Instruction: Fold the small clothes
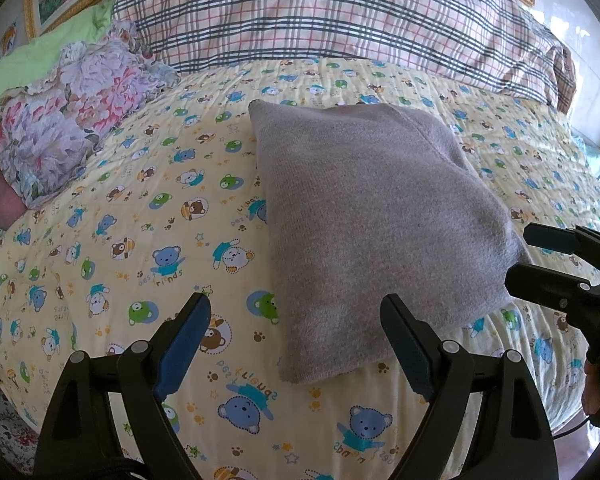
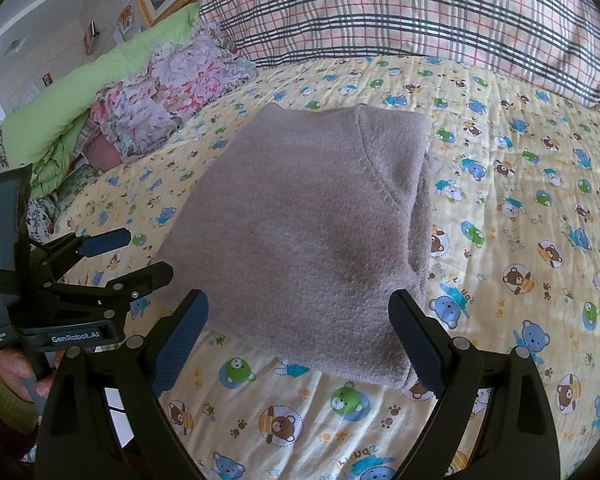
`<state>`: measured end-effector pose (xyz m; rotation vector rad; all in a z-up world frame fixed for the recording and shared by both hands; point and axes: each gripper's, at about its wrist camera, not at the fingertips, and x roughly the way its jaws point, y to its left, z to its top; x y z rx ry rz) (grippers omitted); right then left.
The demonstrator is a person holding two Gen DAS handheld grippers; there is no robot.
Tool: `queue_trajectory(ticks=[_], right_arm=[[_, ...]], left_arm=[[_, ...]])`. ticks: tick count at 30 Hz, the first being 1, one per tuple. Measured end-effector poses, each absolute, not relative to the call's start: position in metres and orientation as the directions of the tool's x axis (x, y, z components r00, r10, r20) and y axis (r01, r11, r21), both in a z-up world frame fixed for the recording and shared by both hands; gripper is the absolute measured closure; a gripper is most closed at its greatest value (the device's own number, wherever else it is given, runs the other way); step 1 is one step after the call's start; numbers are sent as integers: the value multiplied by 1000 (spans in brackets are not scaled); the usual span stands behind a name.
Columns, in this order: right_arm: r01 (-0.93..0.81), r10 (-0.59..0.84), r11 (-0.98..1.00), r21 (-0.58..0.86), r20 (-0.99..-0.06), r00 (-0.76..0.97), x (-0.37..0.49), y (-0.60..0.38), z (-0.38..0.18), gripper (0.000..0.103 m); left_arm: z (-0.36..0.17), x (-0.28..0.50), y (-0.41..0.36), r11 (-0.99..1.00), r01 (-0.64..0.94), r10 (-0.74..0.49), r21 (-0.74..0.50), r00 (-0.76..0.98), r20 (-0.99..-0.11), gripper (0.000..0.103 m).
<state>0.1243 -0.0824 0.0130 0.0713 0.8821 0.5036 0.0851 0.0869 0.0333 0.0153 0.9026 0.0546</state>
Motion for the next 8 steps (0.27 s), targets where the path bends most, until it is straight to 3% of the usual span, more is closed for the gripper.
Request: queue_trajectory(ticks=[8], right_arm=[[-388,454,880,273,-722,523,126,-84,17,11]], left_arm=[[34,86,86,999,-41,52,34,618,-785,16]])
